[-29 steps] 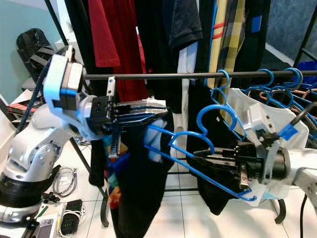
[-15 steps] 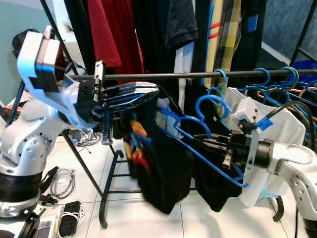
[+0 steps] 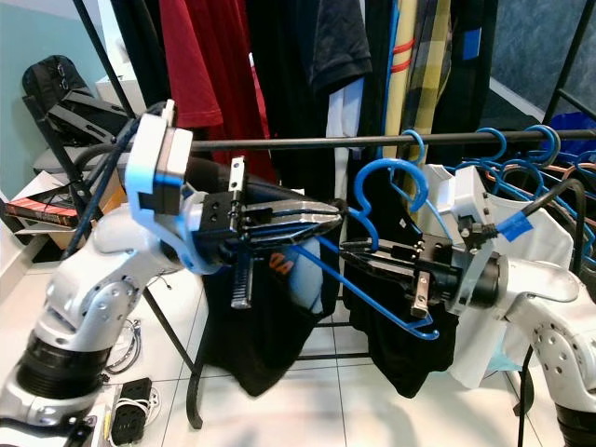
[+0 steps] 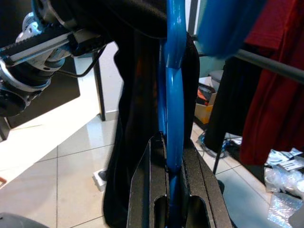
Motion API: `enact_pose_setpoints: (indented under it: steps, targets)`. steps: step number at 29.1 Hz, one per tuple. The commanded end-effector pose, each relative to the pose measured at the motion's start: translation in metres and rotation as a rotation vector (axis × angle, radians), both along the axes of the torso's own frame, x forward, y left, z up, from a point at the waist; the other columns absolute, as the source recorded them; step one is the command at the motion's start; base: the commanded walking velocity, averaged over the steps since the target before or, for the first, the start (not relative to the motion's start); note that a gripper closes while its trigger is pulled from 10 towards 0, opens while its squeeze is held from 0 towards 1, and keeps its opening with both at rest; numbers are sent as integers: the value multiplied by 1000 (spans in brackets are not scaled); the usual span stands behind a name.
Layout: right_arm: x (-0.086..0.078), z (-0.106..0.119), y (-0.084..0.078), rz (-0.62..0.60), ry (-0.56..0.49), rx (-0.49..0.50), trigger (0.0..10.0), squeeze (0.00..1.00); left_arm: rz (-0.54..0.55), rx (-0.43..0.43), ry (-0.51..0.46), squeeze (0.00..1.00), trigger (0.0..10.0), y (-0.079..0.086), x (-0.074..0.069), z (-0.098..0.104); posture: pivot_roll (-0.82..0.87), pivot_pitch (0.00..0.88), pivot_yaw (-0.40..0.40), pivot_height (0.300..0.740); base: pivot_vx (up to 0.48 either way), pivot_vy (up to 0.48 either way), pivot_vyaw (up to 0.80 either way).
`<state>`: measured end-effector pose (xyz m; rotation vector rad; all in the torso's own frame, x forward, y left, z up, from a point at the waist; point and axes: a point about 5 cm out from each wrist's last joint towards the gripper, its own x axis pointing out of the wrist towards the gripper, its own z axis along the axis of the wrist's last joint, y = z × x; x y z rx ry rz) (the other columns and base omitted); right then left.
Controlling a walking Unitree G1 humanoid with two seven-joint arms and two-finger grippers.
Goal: Hang hanger
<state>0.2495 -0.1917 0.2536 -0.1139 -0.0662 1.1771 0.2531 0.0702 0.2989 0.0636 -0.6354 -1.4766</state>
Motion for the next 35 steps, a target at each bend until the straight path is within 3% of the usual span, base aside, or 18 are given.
enact_pose_setpoints:
  steps: [1, 3, 4, 5, 6, 11, 19, 21, 23, 25, 28, 29, 30, 32, 33, 34, 35]
  targets:
    - [2, 5, 3, -8, -43, 17, 10000, 0, -20, -22, -12, 0, 10000, -3, -4, 5, -134, 0, 77, 740, 0, 0, 0]
    - [4, 5, 4, -18, -52, 24, 10000, 0, 2, -56, 3, 0, 10000, -1, 0, 11, -132, 0, 76, 740, 0, 0, 0]
    - [5, 5, 4, -24, -57, 28, 10000, 0, 19, -70, 9, 373, 10000, 2, 3, 14, -127, 0, 76, 740, 0, 0, 0]
    - [5, 5, 5, -28, -61, 30, 10000, 0, 30, -77, 13, 373, 10000, 4, 4, 16, -127, 0, 76, 740, 0, 0, 0]
    - [6, 5, 5, -30, -62, 31, 10000, 0, 37, -81, 13, 1000, 10000, 4, 5, 16, -127, 0, 76, 740, 0, 0, 0]
    - [7, 7, 8, -32, -83, 60, 10000, 0, 140, -149, -10, 1000, 10000, 15, 15, 29, -121, 0, 77, 740, 0, 0, 0]
    - [10, 11, 8, -43, -113, 86, 10000, 0, 150, -144, -28, 1000, 10000, 23, 15, 33, -118, 0, 74, 740, 0, 0, 0]
    - [12, 15, 6, -53, -130, 113, 10000, 0, 205, -195, -41, 1000, 10000, 29, 19, 41, -118, 0, 74, 740, 0, 0, 0]
    - [18, 24, 1, -101, -167, 177, 10000, 0, 326, -306, -39, 1000, 10000, 46, 26, 53, -119, 0, 78, 740, 0, 0, 0]
    - [22, 28, -2, -141, -184, 202, 10000, 0, 385, -344, -34, 1000, 10000, 53, 28, 54, -116, 0, 79, 740, 0, 0, 0]
    - [22, 28, -2, -141, -184, 202, 10000, 0, 385, -344, -34, 1000, 10000, 53, 28, 54, -116, 0, 79, 740, 0, 0, 0]
    - [26, 30, -5, -174, -198, 216, 10000, 0, 449, -382, -15, 1000, 10000, 61, 30, 53, -107, 0, 74, 740, 0, 0, 0]
    - [31, 33, -7, -212, -212, 235, 10000, 0, 524, -412, 11, 420, 10000, 68, 31, 48, -102, 0, 72, 740, 0, 0, 0]
    - [34, 35, -9, -237, -222, 247, 10000, 0, 573, -426, 29, 420, 10000, 72, 32, 43, -102, 0, 72, 740, 0, 0, 0]
    - [39, 37, -9, -258, -229, 257, 10000, 0, 587, -428, 51, 208, 10000, 72, 30, 37, -102, 0, 72, 740, 0, 0, 0]
    - [39, 37, -9, -258, -229, 257, 10000, 0, 587, -428, 51, 208, 10000, 72, 30, 37, -102, 0, 72, 740, 0, 0, 0]
    - [41, 38, -10, -270, -233, 263, 10000, 0, 587, -425, 63, 0, 10000, 70, 29, 33, -102, 0, 72, 740, 0, 0, 0]
